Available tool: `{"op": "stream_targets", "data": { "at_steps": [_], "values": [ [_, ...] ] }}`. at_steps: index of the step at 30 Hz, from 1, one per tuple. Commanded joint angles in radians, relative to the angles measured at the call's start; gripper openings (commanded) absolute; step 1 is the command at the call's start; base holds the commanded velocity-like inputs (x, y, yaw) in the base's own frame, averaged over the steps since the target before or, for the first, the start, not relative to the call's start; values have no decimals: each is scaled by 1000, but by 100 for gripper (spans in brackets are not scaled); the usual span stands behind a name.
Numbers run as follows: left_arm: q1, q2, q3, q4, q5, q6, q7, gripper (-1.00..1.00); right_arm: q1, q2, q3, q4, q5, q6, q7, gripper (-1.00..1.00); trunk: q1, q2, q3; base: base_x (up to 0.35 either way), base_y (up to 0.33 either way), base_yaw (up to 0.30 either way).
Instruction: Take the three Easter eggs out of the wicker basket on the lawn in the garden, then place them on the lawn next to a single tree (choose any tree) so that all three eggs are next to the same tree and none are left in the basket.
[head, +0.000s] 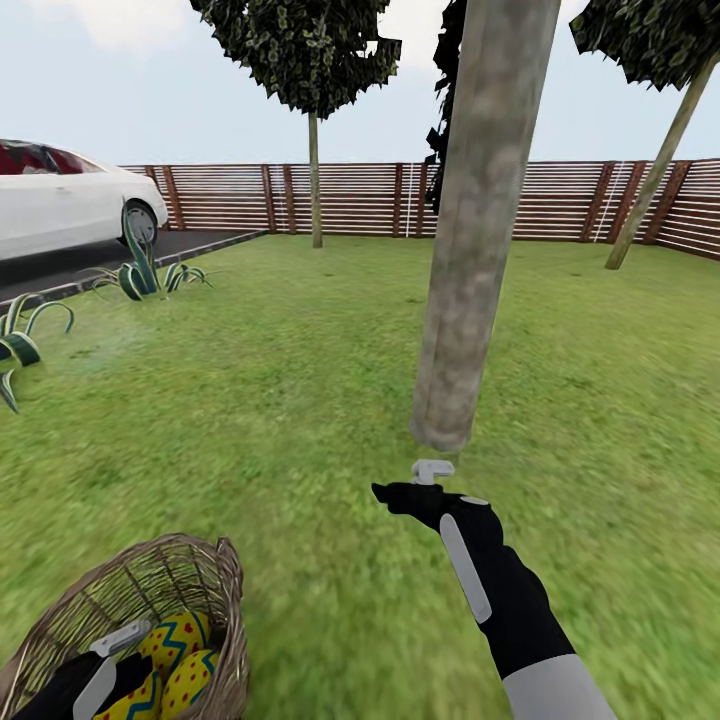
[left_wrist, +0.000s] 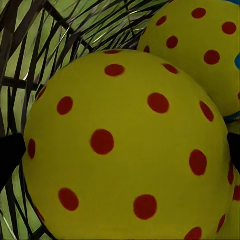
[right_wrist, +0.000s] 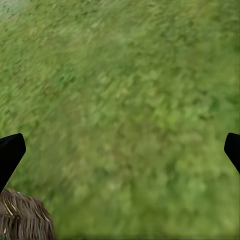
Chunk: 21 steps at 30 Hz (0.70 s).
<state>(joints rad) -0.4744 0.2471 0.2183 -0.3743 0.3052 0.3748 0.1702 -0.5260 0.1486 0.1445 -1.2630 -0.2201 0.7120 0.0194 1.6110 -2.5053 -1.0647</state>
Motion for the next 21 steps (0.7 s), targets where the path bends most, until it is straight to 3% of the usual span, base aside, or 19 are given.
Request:
{"op": "stream_targets", "data": {
  "at_steps": [1, 3, 4, 21],
  "values": [
    [0, 0, 1, -2, 8, 6, 6, 100, 0, 0, -1, -1, 1, 5, 2, 100, 0, 0, -1, 0, 0, 0],
    [0, 0, 1, -2, 8, 6, 6, 100, 0, 0, -1, -1, 1, 5, 2, 100, 0, 0, -1, 0, 0, 0],
    [0, 0, 1, -2, 8, 6, 6, -100, 0, 0, -1, -1, 1, 5, 2, 100, 0, 0, -1, 0, 0, 0],
    [0, 0, 1, -3, 10, 6, 8, -100, 0, 0, -1, -1, 1, 5, 2, 100, 0, 0, -1, 0, 0, 0]
  ]
}}
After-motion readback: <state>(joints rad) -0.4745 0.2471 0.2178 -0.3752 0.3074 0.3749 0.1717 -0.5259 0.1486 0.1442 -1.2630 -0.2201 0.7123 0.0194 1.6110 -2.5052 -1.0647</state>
